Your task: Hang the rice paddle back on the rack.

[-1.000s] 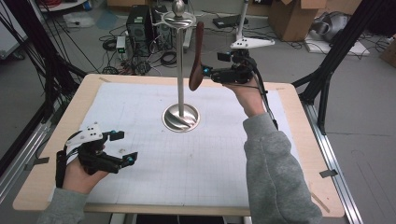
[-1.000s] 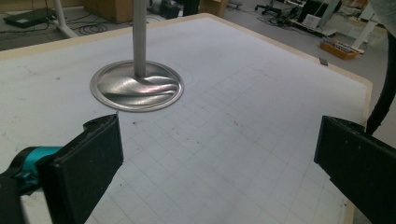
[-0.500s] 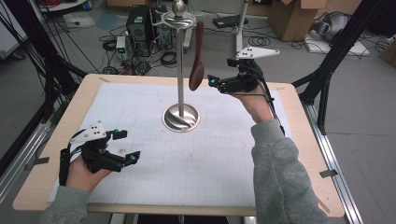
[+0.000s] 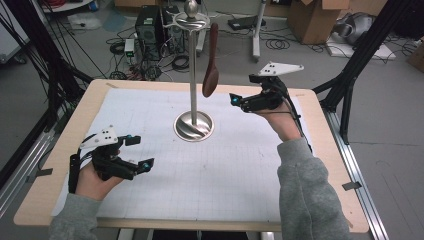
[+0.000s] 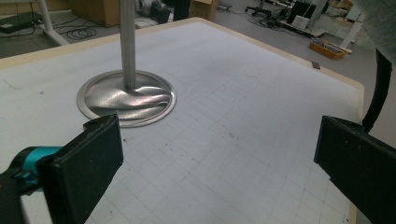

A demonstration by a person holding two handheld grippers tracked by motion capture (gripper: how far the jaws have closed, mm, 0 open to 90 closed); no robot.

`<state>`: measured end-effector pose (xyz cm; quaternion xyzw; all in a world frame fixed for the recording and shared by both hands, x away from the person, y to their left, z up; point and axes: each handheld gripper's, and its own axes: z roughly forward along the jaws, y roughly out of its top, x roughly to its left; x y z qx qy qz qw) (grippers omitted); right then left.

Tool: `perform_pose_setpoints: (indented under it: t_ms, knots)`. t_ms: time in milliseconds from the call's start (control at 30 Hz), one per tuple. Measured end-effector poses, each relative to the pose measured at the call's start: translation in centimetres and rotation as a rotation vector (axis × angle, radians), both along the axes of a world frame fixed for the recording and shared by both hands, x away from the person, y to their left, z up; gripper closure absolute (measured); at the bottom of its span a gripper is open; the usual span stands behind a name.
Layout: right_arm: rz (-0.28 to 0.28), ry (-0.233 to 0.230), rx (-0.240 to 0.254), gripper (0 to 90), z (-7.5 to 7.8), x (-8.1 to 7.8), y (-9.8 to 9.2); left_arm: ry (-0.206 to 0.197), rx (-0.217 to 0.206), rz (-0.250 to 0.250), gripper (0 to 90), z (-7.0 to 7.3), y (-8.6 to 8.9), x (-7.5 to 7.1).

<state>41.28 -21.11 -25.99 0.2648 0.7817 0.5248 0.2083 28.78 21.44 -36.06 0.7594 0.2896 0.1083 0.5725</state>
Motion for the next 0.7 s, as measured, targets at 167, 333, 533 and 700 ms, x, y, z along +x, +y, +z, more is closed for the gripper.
perform_pose_setpoints:
  t_ms: [167,333,533,700]
  knots:
    - [0.015,0.024,-0.005,0.9,-0.9,-0.5,-1.0,-0.002,-0.002,0.002,1.7,0.0,-0.1,0.1]
    - [0.053,0.042,0.039,0.9,-1.6,-0.8,-2.3,0.003,-0.002,0.007,1.7,-0.2,0.0,0.2]
    - [0.033,0.058,0.028,0.9,-1.8,-1.0,-3.9,-0.001,-0.003,0.007,1.7,-0.1,0.1,0.2]
    - [0.031,0.032,0.057,0.9,-1.7,-1.8,-4.8,-0.001,-0.003,0.011,1.8,0.0,0.2,0.1]
